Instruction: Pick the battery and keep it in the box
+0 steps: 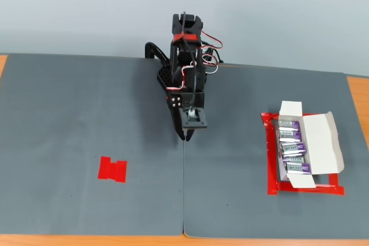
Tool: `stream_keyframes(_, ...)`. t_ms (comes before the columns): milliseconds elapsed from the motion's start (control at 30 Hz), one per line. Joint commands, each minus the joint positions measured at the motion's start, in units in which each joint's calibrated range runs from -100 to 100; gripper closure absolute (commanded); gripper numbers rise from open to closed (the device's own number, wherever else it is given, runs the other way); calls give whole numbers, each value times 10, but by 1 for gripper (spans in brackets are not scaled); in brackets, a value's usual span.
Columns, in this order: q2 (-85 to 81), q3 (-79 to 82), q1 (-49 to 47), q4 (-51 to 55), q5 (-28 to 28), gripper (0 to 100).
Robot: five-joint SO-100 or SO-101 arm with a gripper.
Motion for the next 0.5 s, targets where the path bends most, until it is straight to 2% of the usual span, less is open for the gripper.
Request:
stream_keyframes(0,-5,4,-11,0,-27,98)
stream_keyframes(133,-5,2,-17,14,-36,98)
stream_keyframes(333,-7,-36,-17,150,-37,98)
stream_keyframes(467,-7,-42,-17,168,-40,98)
